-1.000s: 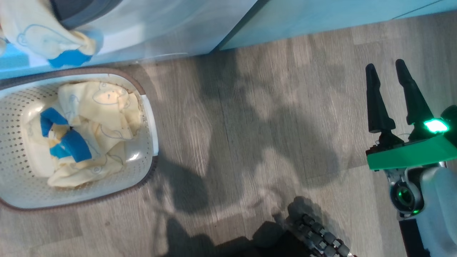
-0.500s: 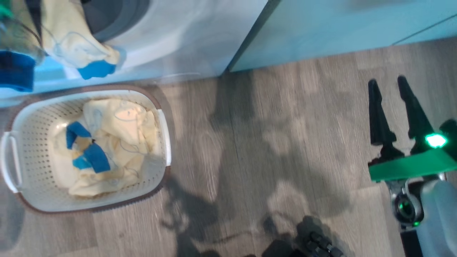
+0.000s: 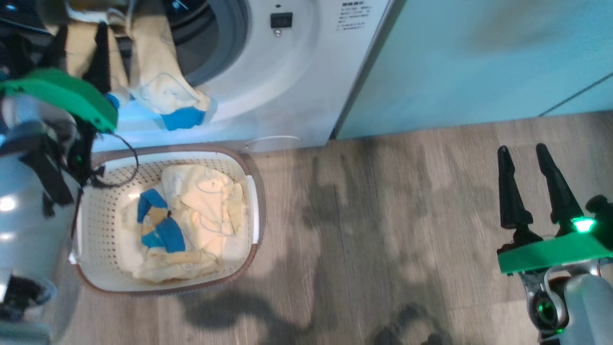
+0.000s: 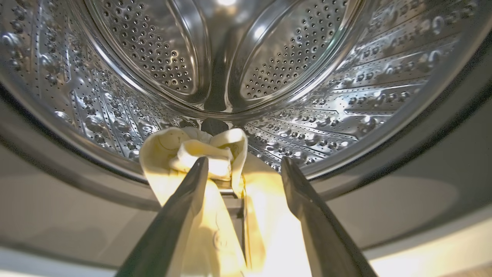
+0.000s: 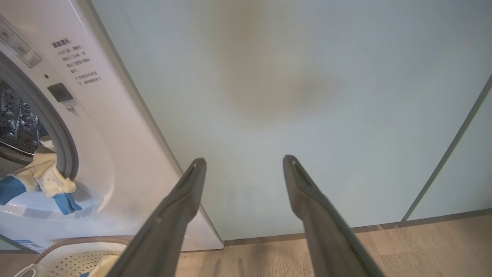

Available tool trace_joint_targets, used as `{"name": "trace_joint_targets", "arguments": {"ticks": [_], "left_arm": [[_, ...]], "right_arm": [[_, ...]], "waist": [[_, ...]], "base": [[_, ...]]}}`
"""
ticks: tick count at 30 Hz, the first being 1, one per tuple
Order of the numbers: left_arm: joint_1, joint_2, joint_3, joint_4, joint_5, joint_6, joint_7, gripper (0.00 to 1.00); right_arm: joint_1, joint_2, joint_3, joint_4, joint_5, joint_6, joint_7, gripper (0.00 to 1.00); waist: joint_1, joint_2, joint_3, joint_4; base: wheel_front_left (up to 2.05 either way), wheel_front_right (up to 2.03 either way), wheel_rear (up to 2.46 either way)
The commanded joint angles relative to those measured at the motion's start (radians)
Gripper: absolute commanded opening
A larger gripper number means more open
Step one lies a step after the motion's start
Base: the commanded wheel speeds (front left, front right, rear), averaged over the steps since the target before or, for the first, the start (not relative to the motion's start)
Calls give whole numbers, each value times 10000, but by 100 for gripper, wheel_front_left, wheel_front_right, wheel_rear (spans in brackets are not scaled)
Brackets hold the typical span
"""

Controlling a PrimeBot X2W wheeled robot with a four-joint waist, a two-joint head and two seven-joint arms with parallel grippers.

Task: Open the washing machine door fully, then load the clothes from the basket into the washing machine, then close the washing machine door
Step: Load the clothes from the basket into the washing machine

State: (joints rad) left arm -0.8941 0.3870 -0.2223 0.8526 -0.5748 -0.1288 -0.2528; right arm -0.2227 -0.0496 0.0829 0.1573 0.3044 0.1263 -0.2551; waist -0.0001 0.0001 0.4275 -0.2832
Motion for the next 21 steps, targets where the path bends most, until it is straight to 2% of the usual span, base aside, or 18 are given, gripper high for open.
{"name": "trace_joint_targets", "arguments": {"ticks": [1, 4, 13, 21], "left_arm": [[242, 356, 435, -576, 75, 131, -86, 100], [1022, 223, 581, -1046, 222, 297, -87, 100], [2444, 119, 563, -1529, 332, 410, -88, 100], [4340, -36, 1460, -2904, 374, 841, -89, 100]], "right_arm": [[136, -140, 111, -254, -97, 44, -67, 100], [322, -205, 89, -226, -110, 44, -67, 100], [751, -325, 24, -233, -134, 44, -67, 100], [906, -311, 39, -289, -122, 44, -67, 100]], "waist": [[1, -1, -377, 236], [1, -1, -662, 354], [1, -1, -1196, 579], [1, -1, -1389, 569]], "base": [[0, 0, 0], [0, 0, 0], [0, 0, 0], [0, 0, 0]]}}
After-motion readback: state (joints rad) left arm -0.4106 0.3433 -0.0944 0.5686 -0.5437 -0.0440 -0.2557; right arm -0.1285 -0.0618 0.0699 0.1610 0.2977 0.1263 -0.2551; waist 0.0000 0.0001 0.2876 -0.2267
